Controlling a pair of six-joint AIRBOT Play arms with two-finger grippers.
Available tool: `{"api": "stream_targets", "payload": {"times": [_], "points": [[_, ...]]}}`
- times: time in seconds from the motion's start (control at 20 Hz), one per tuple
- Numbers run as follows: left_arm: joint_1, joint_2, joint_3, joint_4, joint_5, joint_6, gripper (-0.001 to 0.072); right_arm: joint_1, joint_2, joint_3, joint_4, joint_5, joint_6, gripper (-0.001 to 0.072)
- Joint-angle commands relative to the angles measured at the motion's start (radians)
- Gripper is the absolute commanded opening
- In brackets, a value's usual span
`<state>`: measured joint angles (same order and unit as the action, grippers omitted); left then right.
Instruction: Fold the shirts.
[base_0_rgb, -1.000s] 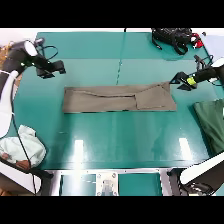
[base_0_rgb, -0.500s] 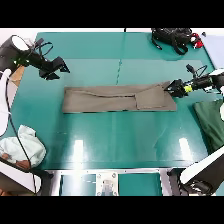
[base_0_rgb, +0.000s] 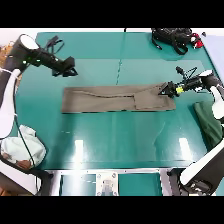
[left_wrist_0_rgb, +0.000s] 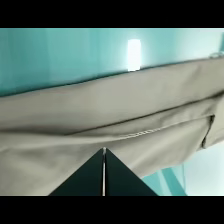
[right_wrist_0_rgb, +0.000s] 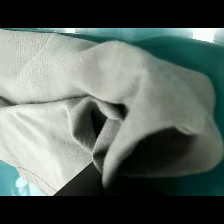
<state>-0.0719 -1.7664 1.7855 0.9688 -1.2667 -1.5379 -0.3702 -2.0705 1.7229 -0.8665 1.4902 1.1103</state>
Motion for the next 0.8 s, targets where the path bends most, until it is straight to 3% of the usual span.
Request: {"api": "stream_targets", "payload": {"times": [0.0, 0.4, 0.75], "points": [[-0.127, -0.023, 0.0, -0.007, 0.094, 0.036, 0.0022, 0.003, 0.061, 0.035, 0.01, 0.079, 0.038, 0.0025], [-0.528, -0.258, 0.001, -0.129, 0.43, 0.035, 0.0022, 0.092, 0.444, 0.039, 0.026, 0.206, 0.148, 0.0025], [-0.581, -0.322, 0.002, -0.232, 0.454, 0.021, 0.0022, 0.217, 0.571, 0.039, 0.062, 0.212, 0.177, 0.0025]]}}
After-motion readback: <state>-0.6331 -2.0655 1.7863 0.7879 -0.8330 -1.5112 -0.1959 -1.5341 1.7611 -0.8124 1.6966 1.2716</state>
